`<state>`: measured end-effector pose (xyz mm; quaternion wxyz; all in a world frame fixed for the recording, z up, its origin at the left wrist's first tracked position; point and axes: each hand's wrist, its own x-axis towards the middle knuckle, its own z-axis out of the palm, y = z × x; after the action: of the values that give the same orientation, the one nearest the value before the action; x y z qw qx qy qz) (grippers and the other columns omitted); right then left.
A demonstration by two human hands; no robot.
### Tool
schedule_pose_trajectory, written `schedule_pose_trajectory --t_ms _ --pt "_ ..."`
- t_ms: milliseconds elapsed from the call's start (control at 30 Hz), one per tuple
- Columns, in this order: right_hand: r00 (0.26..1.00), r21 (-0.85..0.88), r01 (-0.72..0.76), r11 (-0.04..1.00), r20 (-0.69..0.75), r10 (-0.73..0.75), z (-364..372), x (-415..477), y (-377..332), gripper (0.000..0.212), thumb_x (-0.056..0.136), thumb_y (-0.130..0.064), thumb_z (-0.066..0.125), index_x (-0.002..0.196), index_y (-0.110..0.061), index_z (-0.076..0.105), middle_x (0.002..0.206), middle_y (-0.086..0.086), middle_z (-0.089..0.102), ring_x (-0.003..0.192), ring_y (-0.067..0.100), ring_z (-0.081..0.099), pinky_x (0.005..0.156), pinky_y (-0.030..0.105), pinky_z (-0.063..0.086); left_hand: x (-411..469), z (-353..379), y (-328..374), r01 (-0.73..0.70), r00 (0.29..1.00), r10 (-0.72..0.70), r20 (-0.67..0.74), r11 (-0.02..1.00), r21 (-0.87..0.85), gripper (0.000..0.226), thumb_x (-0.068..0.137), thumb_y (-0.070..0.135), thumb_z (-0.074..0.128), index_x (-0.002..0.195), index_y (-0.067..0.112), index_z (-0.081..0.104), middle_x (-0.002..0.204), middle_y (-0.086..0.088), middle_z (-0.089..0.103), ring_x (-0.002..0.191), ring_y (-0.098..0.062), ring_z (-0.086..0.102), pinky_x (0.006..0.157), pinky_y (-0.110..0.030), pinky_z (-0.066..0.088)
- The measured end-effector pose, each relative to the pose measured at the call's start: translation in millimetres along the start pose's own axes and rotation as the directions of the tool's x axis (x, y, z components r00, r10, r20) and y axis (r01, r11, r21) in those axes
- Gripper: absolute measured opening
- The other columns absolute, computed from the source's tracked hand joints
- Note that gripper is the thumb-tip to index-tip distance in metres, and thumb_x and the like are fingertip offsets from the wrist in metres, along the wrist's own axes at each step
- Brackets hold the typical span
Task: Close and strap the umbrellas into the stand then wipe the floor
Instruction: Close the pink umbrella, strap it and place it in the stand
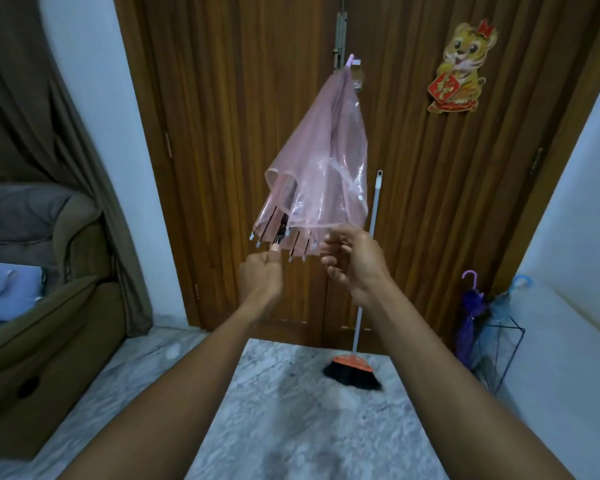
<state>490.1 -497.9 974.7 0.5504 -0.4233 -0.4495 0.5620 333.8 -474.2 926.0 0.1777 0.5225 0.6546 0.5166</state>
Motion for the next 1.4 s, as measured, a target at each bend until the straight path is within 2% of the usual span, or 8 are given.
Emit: schedule_pose_trajectory --t_ms 167,333,567,733,1000,1100,1233,1400 --pt "0.969 -0.288 -0.119 0.95 0.175 0.175 5 -4 -29 0.052 0.093 -0.061 0.054 0.113 -0.014 0.068 0.089 0.007 0.077 0.059 0.014 0.063 0.056 0.025 0.048 4 5 9 -0.006 0.999 0.005 -0.037 1.0 -0.028 0.056 0.104 0.039 0.04 0.055 0.015 0.048 0.069 -0.013 0.062 0.065 -0.028 0.05 0.058 -0.035 0.029" --pt "0.979 -0.289 0.073 0.954 -0.163 -0.125 27 13 -43 0.042 0.093 -0.06 0.056 0.106 -0.02 0.061 0.126 0.008 0.066 0.107 0.023 0.065 0.09 0.038 0.05 1 2 15 -0.03 0.999 0.028 -0.044 0.999 -0.034 0.058 0.105 0.036 0.041 0.05 0.016 0.04 0.054 -0.002 0.046 0.055 -0.022 0.042 0.053 -0.034 0.027" --pt "0.996 -0.06 -0.052 0.997 -0.08 0.047 43 50 -46 0.132 0.047 -0.088 0.073 0.156 -0.026 0.03 0.158 0.006 0.039 0.139 0.035 0.045 0.101 0.054 0.047 -17 15 21 -0.112 0.993 0.117 0.008 0.967 -0.229 0.056 0.101 0.04 0.045 0.052 0.018 0.034 0.048 0.001 0.036 0.05 -0.019 0.04 0.05 -0.043 0.039" --pt "0.94 -0.13 0.18 0.975 -0.268 -0.21 43 62 -39 0.048 0.073 -0.007 0.079 0.117 -0.007 0.061 0.105 0.01 0.073 0.092 0.024 0.073 0.082 0.039 0.062 -23 16 27 -0.173 0.972 0.215 0.095 0.927 -0.332 0.057 0.096 0.047 0.039 0.051 0.016 0.056 0.044 0.007 0.049 0.048 -0.015 0.047 0.053 -0.035 0.034" --pt "0.987 -0.437 0.158 0.885 0.065 -0.144 7 62 -38 0.055 0.089 0.005 0.062 0.138 -0.014 0.046 0.108 0.001 0.063 0.095 0.018 0.069 0.063 0.024 0.056 3 -39 35 -0.437 0.837 0.469 -0.283 0.883 0.17 0.037 0.079 0.037 0.059 0.113 0.024 0.065 0.107 0.001 0.064 0.096 -0.015 0.061 0.083 -0.038 0.054" --pt "0.975 -0.612 0.197 0.766 0.202 -0.089 1 56 -37 0.048 0.087 0.008 0.062 0.128 -0.014 0.051 0.101 0.004 0.064 0.086 0.019 0.068 0.065 0.028 0.06 34 -53 44 -0.535 0.775 0.632 0.028 0.631 0.562 0.093 0.076 0.045 0.074 0.154 0.034 0.025 0.162 -0.004 0.021 0.148 -0.027 0.02 0.112 -0.053 0.025" --pt "0.899 -0.713 0.351 0.607 0.437 -0.006 0 51 -36 0.035 0.084 0.006 0.063 0.113 -0.012 0.058 0.101 0.008 0.065 0.094 0.025 0.068 0.076 0.032 0.059 62 -64 43 -0.565 0.656 0.678 0.332 0.15 0.811 0.108 0.078 0.055 0.071 0.158 0.033 0.001 0.168 -0.008 -0.004 0.151 -0.037 -0.014 0.118 -0.063 0.002" --pt "0.837 -0.753 0.503 0.424 0.547 -0.023 4 52 -39 0.036 0.08 -0.006 0.07 0.112 -0.024 0.066 0.099 -0.002 0.071 0.091 0.015 0.069 0.086 0.045 0.06 67 -67 44 -0.559 0.654 0.683 0.325 0.147 0.816 0.043 0.072 0.042 0.08 0.105 0.019 0.065 0.105 -0.004 0.074 0.11 -0.027 0.064 0.107 -0.051 0.034"
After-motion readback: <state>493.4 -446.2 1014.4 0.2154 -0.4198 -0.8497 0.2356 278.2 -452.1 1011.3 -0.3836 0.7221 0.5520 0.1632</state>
